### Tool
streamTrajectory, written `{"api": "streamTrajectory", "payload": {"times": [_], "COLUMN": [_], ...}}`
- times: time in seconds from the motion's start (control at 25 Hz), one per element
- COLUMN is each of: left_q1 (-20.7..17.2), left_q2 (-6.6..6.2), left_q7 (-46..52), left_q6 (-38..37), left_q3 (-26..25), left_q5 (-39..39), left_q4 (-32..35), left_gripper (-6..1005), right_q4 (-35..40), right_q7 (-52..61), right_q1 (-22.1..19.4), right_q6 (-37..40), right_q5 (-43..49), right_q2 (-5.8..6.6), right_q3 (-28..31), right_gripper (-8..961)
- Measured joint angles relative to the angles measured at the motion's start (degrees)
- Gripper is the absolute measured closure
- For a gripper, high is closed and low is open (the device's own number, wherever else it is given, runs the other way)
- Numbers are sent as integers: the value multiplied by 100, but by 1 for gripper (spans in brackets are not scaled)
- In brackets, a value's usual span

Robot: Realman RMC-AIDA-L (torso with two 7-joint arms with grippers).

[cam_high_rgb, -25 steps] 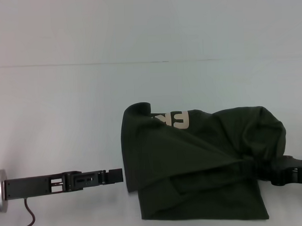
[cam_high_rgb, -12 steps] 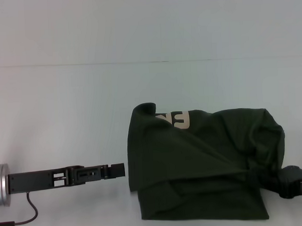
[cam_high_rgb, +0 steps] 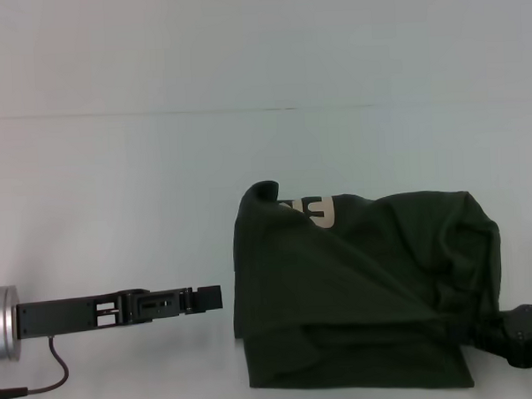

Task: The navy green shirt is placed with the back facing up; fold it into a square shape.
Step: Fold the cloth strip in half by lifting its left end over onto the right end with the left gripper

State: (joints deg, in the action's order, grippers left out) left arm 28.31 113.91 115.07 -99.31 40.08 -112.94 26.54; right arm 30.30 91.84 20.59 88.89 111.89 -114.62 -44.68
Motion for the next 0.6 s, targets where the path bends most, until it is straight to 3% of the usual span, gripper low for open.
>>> {"api": "streamTrajectory", "payload": {"times": [0.6], "left_q1": [25], "left_q2": [3], "left_q7": [76], "left_q6": [75], "left_q3": [0], "left_q5": [0], "left_q4": [0], "left_gripper": [127], "right_q4": [18], "right_q7": [-292], "right_q1": [6], "right_q6": [407], "right_q5": [427], "right_q2": [197], "right_q3": [12], "right_gripper": [925]}}
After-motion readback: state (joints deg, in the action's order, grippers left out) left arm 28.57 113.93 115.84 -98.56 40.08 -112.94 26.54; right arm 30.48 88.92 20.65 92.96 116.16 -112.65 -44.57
